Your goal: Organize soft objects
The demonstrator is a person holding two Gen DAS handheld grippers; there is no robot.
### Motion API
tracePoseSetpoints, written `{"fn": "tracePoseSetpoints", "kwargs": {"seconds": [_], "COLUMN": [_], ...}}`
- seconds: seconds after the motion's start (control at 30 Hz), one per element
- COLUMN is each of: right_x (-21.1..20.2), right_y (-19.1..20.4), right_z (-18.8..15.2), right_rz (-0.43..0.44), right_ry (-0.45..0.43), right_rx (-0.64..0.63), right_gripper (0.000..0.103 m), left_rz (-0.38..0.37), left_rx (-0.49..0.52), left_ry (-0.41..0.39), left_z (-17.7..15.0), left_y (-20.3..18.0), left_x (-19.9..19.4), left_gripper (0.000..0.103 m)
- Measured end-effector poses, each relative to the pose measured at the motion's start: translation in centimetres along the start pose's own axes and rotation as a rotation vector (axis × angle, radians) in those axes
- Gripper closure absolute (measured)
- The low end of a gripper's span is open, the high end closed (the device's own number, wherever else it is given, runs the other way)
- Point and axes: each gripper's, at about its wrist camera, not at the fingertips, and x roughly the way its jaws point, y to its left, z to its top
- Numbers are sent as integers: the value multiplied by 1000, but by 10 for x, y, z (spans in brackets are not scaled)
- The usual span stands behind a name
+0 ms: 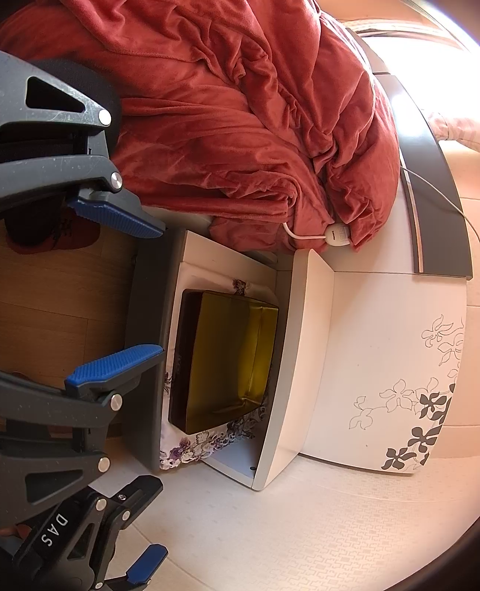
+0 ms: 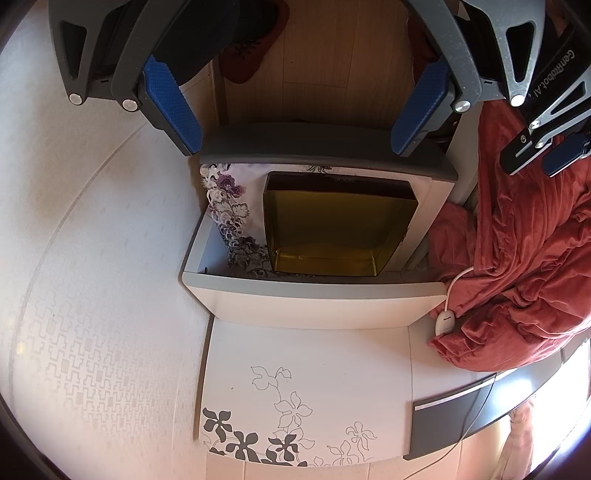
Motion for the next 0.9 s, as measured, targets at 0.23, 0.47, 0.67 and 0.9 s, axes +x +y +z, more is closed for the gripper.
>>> {"fn": "tracePoseSetpoints", "kwargs": {"seconds": [0.23,0.47,0.67,0.9], "right_x": [0,0,0,8], "right_y": [0,-1,0,2], "right_z": [0,1,0,0], "right_rz": [0,0,-1,19], "right_ry": [1,0,1,21], "right_rx": [-1,-1,-1,-28], "right_gripper": [0,0,0,0], "left_rz": [-1,-4,-6,-26], "left_rx": [-2,-4,-6,-9], "left_ry": [4,10,15,49], "left_z": [-1,0,-1,-3], "left_y": [0,1,2,3], "left_x": [1,2,3,12], "left_gripper": [42,42,42,42]}}
